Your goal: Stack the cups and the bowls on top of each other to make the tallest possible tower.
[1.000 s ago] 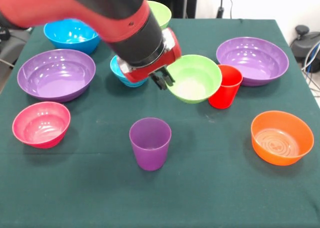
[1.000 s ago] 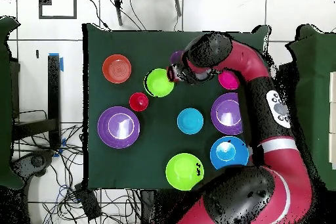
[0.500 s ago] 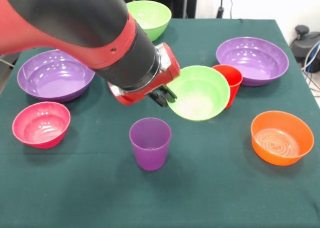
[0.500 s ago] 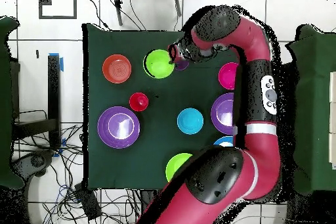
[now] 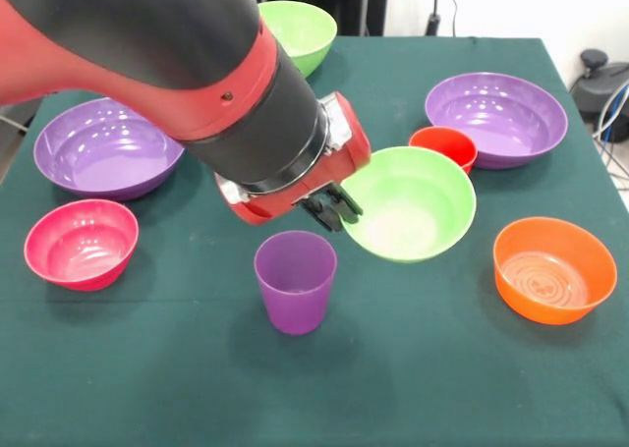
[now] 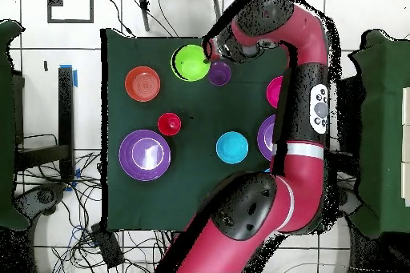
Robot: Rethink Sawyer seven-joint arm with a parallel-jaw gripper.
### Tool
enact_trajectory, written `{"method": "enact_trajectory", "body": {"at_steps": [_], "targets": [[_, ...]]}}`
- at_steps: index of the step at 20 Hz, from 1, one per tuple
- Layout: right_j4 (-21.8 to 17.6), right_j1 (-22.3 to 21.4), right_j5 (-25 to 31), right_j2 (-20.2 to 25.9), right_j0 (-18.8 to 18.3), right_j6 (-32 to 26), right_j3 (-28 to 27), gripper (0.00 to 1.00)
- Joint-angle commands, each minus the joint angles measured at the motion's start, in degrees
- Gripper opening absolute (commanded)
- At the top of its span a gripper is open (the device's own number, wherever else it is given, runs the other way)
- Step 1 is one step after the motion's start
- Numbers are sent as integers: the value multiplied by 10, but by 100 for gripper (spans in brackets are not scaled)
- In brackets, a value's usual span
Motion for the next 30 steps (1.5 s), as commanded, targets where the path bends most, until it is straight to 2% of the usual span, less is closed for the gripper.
{"method": "enact_trajectory", "body": {"at_steps": [1,7,11,21,22,30], "targets": [[-54,-7,73,31,6,-116,-56,0],[-48,-27,74,11,-15,-140,-33,0],[-82,-19,101,35,-9,-154,-75,0],[-121,-14,105,61,-20,-182,-88,0],[-135,-10,111,75,-19,-187,-100,0],[-168,-6,105,104,-30,-211,-105,0]]}}
